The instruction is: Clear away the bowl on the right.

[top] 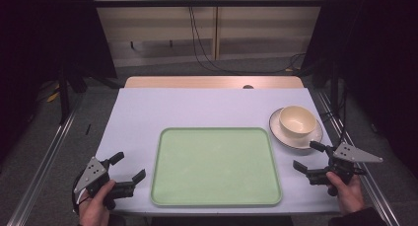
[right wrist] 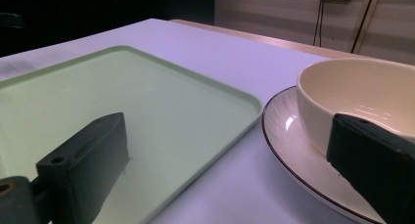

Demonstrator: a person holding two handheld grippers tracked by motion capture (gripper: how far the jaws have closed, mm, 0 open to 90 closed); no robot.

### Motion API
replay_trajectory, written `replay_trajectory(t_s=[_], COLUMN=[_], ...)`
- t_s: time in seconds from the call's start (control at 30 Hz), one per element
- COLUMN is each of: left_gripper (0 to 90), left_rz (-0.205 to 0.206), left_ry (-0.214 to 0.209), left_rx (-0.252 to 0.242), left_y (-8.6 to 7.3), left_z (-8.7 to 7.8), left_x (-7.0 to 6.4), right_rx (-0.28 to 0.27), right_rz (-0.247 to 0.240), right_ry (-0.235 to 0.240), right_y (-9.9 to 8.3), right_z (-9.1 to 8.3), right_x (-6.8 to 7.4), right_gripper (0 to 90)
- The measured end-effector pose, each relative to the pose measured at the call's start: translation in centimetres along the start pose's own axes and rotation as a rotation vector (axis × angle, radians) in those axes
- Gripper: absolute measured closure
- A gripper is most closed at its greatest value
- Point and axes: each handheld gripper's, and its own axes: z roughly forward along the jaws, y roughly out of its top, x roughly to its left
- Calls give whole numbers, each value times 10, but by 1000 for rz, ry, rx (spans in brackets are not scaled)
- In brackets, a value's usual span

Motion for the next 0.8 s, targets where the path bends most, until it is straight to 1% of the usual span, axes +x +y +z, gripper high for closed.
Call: replay_trajectory(t_s=[0.03,0.1,0.17,0.2,0.27,0.33,0.4,0.43,0.53,0.6,0.67,0.73,0.8], left_gripper=[0,0,0,0,0,0,0,0,0,0,0,0,0], left_rz=[-1,0,1,1,1,1,1,3,3,1,-7,-12,-13], left_ry=[0,1,1,2,1,1,1,0,1,5,12,11,12], left_rx=[0,1,2,1,2,1,1,2,1,-2,-15,-22,-22], left_y=[0,0,0,0,0,0,0,0,0,0,0,0,0], left_z=[0,0,0,0,0,0,0,0,0,0,0,0,0], left_x=[0,0,0,0,0,0,0,0,0,0,-1,-1,-1], right_rx=[2,7,29,37,42,50,44,45,44,56,57,51,54], right_rz=[-5,1,-3,-3,2,-8,-12,-15,-14,-23,-28,-35,-33], right_ry=[-5,2,-5,13,11,19,15,25,22,38,44,30,34], right_y=[0,0,-1,-1,-1,-1,-1,0,-1,0,0,1,1], right_z=[0,0,2,3,4,4,4,4,4,5,5,5,4], right_x=[0,0,0,0,-1,-1,-1,-1,0,1,1,1,1], right_gripper=[15,15,15,16,16,16,16,16,16,15,15,13,13])
